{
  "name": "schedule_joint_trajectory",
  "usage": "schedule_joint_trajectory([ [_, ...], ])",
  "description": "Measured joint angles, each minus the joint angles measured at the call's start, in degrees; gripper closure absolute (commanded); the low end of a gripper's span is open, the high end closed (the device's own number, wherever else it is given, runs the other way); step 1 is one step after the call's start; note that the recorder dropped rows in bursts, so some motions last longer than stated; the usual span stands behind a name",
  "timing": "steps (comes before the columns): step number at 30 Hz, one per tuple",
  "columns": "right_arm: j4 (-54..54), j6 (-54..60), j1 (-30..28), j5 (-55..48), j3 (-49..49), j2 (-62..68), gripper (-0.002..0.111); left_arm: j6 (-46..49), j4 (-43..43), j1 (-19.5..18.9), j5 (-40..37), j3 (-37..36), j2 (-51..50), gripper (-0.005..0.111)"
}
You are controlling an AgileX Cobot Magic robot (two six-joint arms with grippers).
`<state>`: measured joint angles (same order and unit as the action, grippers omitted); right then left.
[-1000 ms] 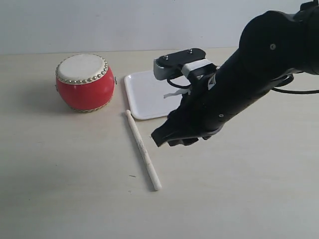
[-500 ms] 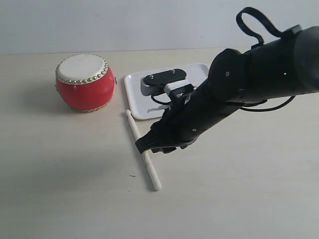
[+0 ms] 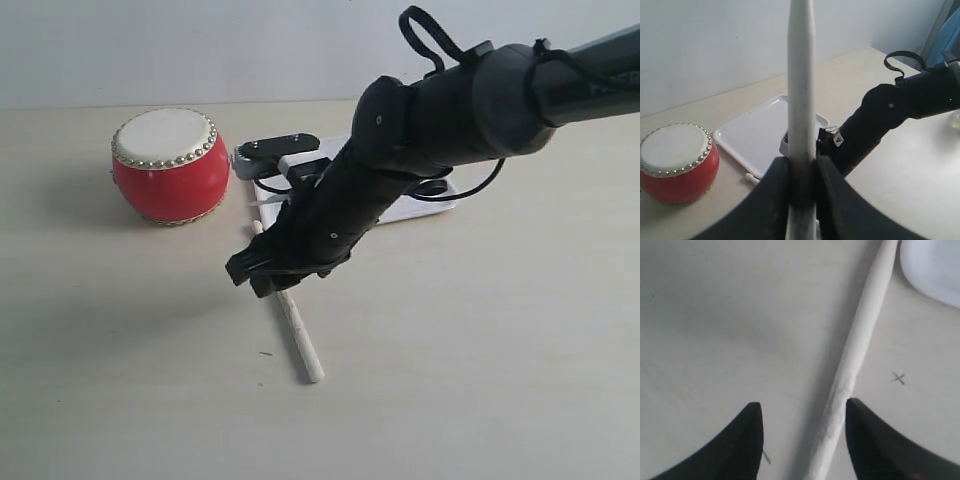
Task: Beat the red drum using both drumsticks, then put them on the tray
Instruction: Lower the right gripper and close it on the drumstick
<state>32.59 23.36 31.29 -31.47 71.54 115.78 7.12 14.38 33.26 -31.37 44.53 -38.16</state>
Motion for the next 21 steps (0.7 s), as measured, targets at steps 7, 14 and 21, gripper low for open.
schedule_joint_trajectory([
  [7,-0.6,0.0,0.0,-1.0,4.3,4.7,0.064,0.0,0.0,0.0,-0.1,-0.1,0.0,0.107],
  [14,-10.5,-6.5,0.0,-1.8,5.2,6.6,0.064,0.0,0.0,0.0,-0.1,-0.1,0.0,0.107],
  [21,-13.0,-8.1,0.0,-3.2,5.4,7.1,0.073,0.0,0.0,0.0,-0.1,-0.1,0.0,0.107],
])
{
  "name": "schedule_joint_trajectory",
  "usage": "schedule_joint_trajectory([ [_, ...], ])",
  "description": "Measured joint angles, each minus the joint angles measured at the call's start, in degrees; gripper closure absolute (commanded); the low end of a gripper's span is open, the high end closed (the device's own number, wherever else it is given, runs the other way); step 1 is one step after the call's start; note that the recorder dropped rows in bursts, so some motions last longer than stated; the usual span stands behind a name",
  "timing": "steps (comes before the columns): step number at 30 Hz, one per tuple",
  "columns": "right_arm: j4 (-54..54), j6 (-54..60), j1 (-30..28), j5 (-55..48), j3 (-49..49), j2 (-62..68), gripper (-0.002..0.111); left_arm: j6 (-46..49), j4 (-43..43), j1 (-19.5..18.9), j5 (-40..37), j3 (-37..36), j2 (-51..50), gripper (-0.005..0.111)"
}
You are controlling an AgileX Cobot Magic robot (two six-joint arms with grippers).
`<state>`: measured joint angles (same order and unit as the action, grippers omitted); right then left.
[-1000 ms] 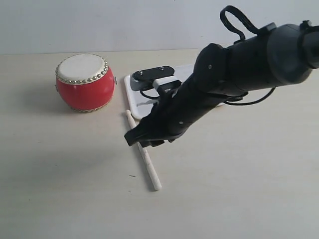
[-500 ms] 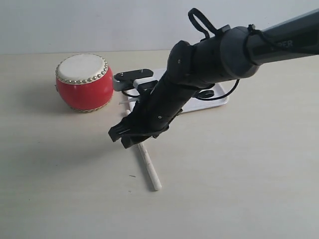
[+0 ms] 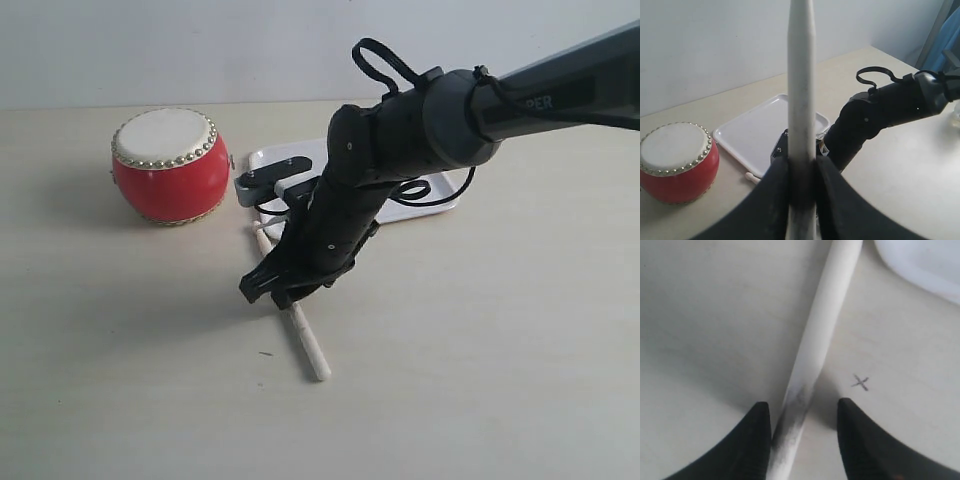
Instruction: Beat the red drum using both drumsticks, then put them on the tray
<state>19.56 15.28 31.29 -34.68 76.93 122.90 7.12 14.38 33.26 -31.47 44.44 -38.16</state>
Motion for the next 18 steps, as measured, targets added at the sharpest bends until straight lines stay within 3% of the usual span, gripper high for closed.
schedule_joint_trajectory([
  [10,0.2,-0.1,0.0,0.2,0.9,1.2,0.107,0.0,0.0,0.0,-0.1,0.0,0.0,0.107],
  [18,0.2,-0.1,0.0,0.2,1.0,1.2,0.108,0.0,0.0,0.0,-0.1,0.0,0.0,0.107],
])
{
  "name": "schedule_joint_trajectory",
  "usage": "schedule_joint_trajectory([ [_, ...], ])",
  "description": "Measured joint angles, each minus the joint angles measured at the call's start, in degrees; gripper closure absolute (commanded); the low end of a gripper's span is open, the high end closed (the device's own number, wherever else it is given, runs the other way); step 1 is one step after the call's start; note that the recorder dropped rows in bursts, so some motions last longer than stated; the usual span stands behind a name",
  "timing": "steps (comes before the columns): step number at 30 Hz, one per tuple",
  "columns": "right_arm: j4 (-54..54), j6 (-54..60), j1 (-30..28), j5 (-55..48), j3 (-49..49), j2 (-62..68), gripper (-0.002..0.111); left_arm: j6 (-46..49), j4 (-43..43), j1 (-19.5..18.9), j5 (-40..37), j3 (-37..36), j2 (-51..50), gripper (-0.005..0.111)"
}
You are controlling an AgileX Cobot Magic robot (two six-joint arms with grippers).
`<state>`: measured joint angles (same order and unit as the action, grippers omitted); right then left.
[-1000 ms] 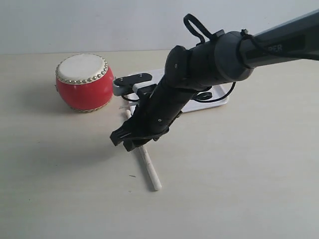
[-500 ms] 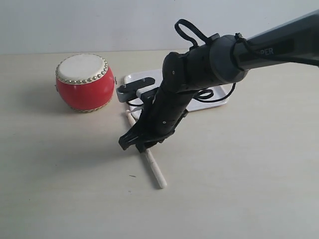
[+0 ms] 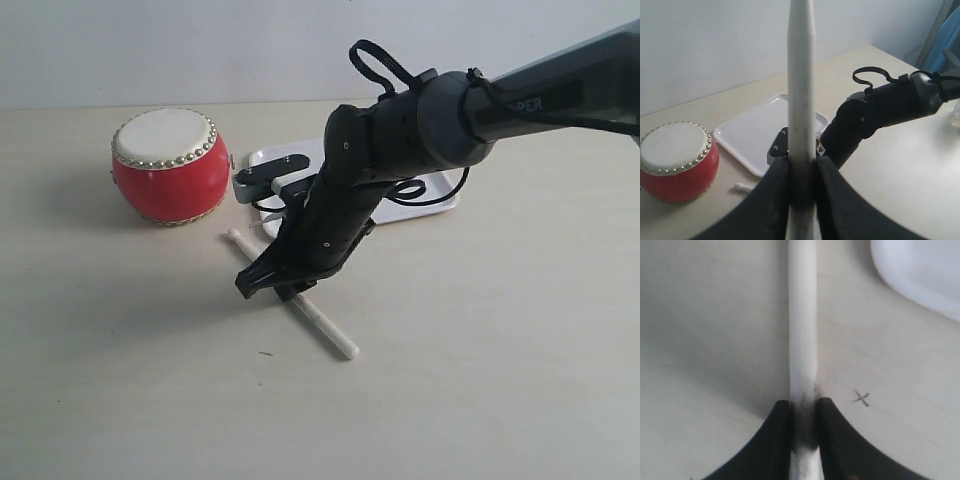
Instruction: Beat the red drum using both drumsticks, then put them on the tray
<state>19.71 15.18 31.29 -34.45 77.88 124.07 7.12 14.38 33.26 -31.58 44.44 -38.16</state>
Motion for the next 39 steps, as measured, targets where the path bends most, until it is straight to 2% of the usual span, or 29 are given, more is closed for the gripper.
schedule_joint_trajectory([
  [8,-0.1,0.6,0.0,-4.0,-0.7,-2.6,0.108,0.0,0.0,0.0,0.6,0.0,0.0,0.107],
  [15,-0.1,1.1,0.0,-4.8,-1.0,-13.3,0.108,0.0,-0.9,0.0,2.3,0.0,-3.0,0.107],
  [23,-0.7,3.7,0.0,-5.0,-1.0,-21.8,0.108,-0.4,-8.3,0.0,2.8,0.0,-13.7,0.107],
  [29,-7.4,4.6,0.0,-4.3,-1.0,-24.7,0.108,-2.8,-15.2,0.0,2.9,3.1,-20.0,0.107],
  [33,-12.7,2.9,0.0,-2.6,-1.0,-25.2,0.108,-6.3,-24.2,0.0,2.9,5.3,-23.4,0.107],
  [39,-21.2,1.5,0.0,2.6,-1.0,-25.2,0.108,-18.0,-46.8,0.0,-1.7,6.1,-28.2,0.107],
])
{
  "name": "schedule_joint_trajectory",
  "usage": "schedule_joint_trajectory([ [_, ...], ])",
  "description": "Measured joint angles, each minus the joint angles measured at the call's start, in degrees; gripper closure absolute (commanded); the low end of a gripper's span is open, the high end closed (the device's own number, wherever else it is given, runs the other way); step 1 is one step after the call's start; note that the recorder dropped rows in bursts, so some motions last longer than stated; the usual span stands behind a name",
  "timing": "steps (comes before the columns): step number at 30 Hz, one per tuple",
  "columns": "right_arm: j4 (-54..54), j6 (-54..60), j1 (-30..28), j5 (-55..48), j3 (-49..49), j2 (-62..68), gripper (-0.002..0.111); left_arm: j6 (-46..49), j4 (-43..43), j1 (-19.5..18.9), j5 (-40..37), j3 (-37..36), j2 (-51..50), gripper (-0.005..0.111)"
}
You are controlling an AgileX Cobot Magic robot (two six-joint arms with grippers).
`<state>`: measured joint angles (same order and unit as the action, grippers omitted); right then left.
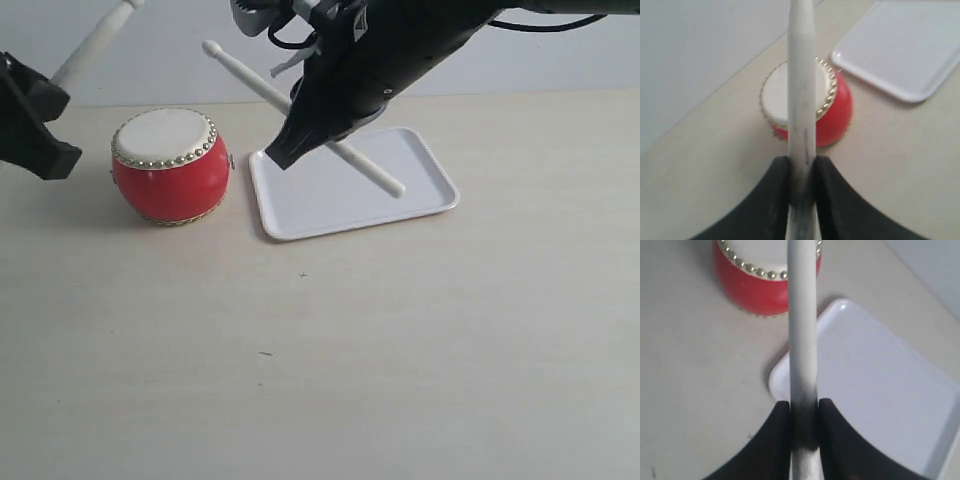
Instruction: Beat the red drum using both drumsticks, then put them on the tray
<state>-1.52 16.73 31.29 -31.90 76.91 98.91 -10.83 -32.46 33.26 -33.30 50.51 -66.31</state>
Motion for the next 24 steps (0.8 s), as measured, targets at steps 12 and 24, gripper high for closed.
schedule_joint_trajectory([
  [12,-8.5,-3.5,0.0,3.6,8.3,7.8,0.108,-8.9,-15.0,-7.3,-0.2,1.7,-12.3,0.107],
  [24,-16.1,-2.4,2.6,-9.7,17.9,12.6,0.108,-9.7,-16.0,-11.3,4.4,6.1,-20.2,0.107],
])
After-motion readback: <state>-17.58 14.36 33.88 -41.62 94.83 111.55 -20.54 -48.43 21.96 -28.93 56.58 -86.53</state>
